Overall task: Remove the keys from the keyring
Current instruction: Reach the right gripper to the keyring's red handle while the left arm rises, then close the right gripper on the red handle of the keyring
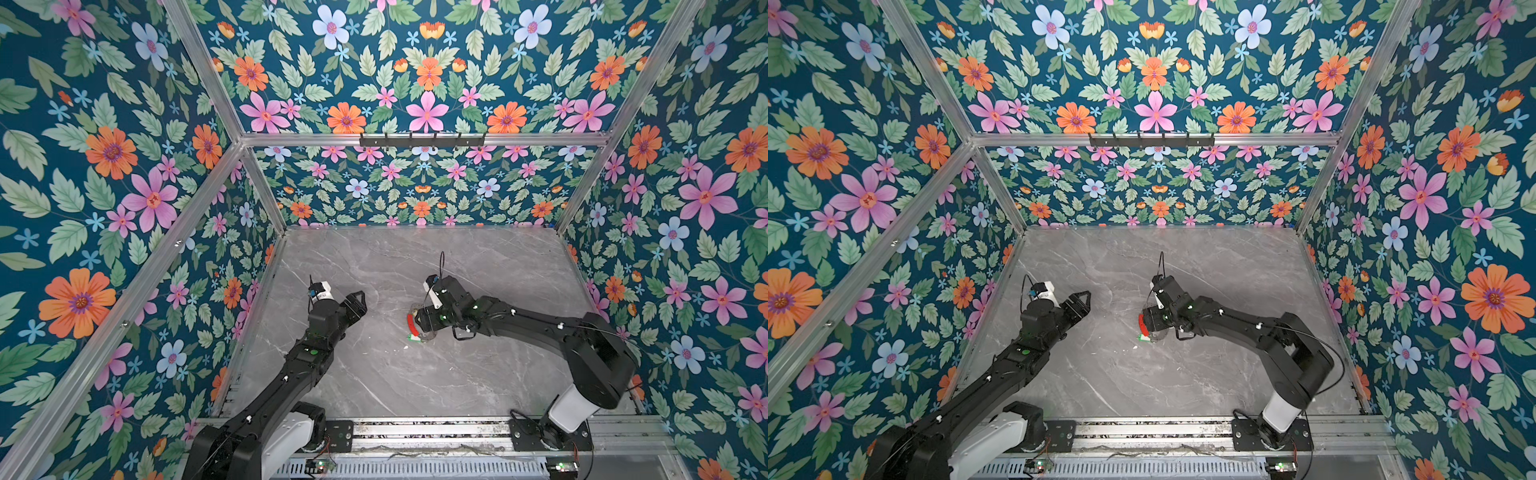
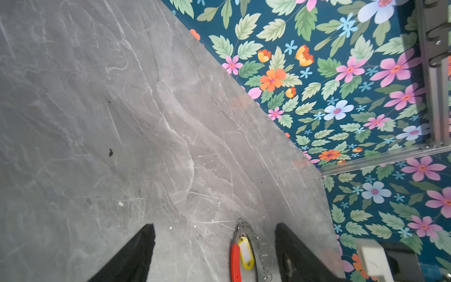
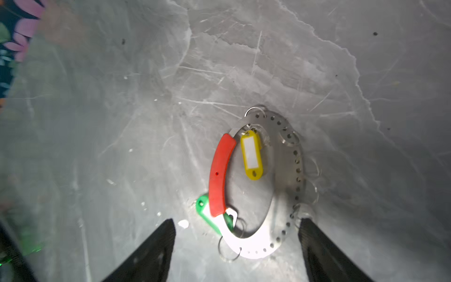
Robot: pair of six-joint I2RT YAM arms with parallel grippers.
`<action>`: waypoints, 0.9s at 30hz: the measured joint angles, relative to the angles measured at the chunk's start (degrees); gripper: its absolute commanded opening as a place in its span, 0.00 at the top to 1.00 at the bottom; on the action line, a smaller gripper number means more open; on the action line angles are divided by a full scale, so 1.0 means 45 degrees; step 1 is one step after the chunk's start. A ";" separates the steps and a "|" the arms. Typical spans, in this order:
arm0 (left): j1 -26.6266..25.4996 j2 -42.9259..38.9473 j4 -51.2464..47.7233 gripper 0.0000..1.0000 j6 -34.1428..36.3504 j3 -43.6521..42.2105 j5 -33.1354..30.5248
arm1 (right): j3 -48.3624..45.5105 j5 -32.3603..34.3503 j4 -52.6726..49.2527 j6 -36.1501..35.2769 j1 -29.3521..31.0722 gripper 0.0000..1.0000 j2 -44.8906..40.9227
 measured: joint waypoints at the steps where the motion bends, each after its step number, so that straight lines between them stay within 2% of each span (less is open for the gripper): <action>1: -0.0039 0.0073 -0.0039 0.21 0.0039 0.0000 -0.0029 | 0.0330 0.0039 -0.0330 -0.0117 0.0131 0.27 0.0413; 6: -0.0170 0.0248 -0.0257 0.21 0.0180 -0.0010 -0.0078 | 0.1452 -0.0068 -0.1331 -0.0641 0.0738 0.36 0.1593; 10: -0.0204 0.0238 -0.0287 0.21 0.0223 -0.0058 -0.0073 | 0.2016 -0.0034 -0.1812 -0.0753 0.0865 0.48 0.2317; 15: -0.0214 0.0233 -0.0296 0.21 0.0267 -0.0087 -0.0073 | 0.2555 -0.0019 -0.2273 -0.0957 0.1030 0.56 0.2909; 27: -0.0214 0.0272 -0.0287 0.21 0.0272 -0.0180 0.0019 | 0.3555 0.1156 -0.2953 -0.0991 0.1370 0.63 0.3852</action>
